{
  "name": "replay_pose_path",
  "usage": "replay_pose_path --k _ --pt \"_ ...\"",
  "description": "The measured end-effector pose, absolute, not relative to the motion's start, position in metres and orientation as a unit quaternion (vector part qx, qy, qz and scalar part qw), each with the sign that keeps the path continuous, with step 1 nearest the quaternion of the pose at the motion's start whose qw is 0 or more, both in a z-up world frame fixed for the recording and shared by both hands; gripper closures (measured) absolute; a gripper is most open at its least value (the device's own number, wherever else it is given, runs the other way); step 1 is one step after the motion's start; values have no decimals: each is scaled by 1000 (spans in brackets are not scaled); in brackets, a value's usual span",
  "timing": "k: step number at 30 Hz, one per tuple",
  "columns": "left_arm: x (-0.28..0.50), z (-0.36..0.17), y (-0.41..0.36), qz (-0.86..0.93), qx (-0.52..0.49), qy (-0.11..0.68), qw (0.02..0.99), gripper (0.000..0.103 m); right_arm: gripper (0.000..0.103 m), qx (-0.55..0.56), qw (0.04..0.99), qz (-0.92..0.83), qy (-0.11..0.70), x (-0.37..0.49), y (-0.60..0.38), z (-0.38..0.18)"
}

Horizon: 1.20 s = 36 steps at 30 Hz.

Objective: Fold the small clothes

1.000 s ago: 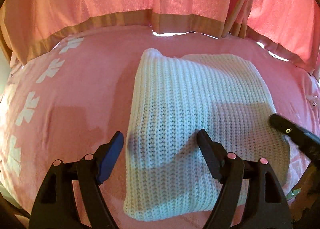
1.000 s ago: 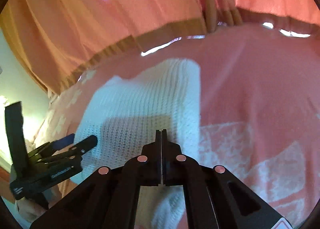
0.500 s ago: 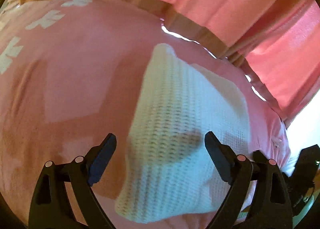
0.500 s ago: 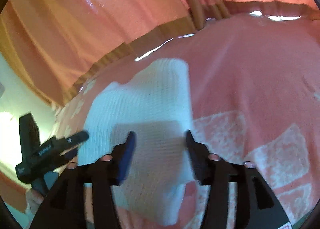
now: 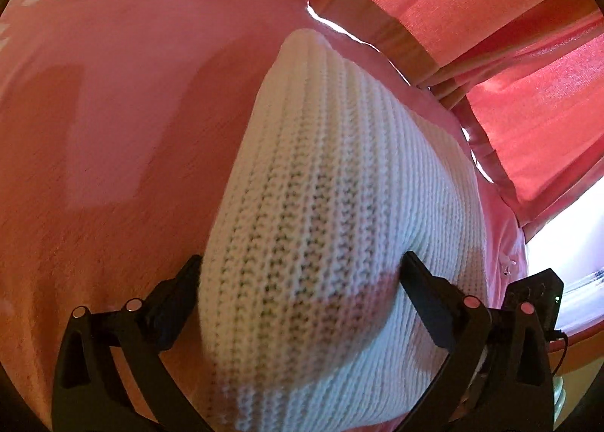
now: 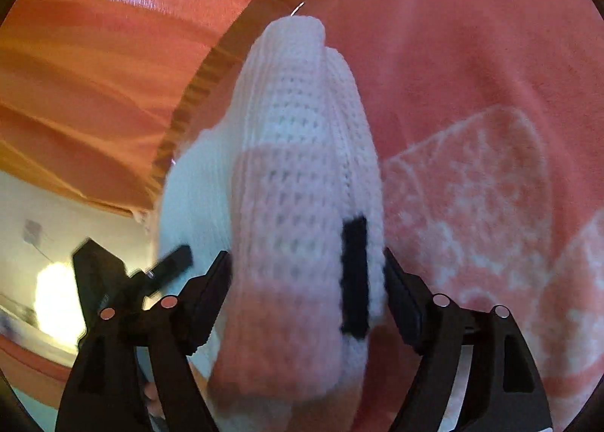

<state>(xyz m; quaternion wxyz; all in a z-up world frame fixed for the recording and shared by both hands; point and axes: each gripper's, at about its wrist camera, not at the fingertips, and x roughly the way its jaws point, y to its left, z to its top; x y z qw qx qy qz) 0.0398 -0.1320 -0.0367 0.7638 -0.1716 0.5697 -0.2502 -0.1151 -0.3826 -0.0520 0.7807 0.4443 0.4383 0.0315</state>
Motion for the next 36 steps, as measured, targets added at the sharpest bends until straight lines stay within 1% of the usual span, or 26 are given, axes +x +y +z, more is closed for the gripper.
replay_pose_path --k 2,3,4,5,6,8,10,11,14,23,28,33,36 --pt "41 -37 -136 -255 -173 570 762 5 26 448 781 39 435 -109 -383 -53" --pt "41 -37 -136 -255 -175 570 761 7 33 440 784 40 437 -104 -380 -53" --pt "41 -36 -139 -259 -175 569 760 13 40 435 786 39 438 -104 -379 -52" --pt "41 -35 -141 -257 -170 569 763 21 52 431 787 42 439 -102 -375 -53" --pt "40 -32 -142 -255 -163 566 767 26 57 436 787 46 433 -101 -373 -53" --pt "36 -23 -146 -257 -144 556 777 43 61 423 797 42 429 -101 -367 -47" --pt "32 -11 -151 -262 -120 544 788 53 63 398 815 37 419 -101 -359 -33" --pt "27 -3 -154 -263 -103 534 797 56 64 389 823 38 412 -103 -355 -25" --pt "13 18 -161 -269 -70 511 813 59 64 365 844 32 392 -111 -346 -3" --pt "-39 93 -164 -306 -29 442 843 60 64 288 901 27 324 -171 -332 72" --pt "-64 145 -154 -332 -38 399 854 59 64 258 928 22 269 -206 -317 121" --pt "-88 207 -131 -363 -57 329 870 59 64 232 949 43 208 -233 -305 177" --pt "-94 237 -113 -373 -72 291 878 59 64 206 961 60 175 -235 -289 210"
